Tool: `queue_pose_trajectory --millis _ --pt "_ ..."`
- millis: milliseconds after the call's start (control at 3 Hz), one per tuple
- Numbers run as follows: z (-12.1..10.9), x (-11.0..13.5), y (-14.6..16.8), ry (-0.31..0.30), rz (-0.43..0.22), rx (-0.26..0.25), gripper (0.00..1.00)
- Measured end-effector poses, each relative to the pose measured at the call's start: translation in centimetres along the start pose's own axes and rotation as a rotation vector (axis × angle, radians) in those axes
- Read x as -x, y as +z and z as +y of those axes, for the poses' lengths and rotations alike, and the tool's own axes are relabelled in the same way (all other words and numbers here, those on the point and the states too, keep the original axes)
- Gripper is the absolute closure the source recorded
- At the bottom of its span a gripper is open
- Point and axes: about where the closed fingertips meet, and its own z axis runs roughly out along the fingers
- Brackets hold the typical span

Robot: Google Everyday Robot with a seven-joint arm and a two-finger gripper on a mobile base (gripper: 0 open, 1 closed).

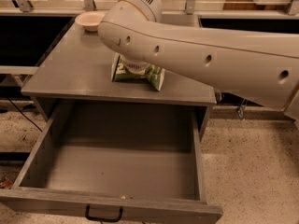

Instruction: Pick green jalapeno chip bag from top drawer and place on counter

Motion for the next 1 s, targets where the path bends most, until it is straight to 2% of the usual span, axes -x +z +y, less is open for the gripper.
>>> queue_pose_trajectory --millis 333,1000 --pt "0.0 0.0 0.0 0.0 0.0 0.0 0.46" --pt "0.0 -0.01 -0.01 0.0 0.0 0.0 0.0"
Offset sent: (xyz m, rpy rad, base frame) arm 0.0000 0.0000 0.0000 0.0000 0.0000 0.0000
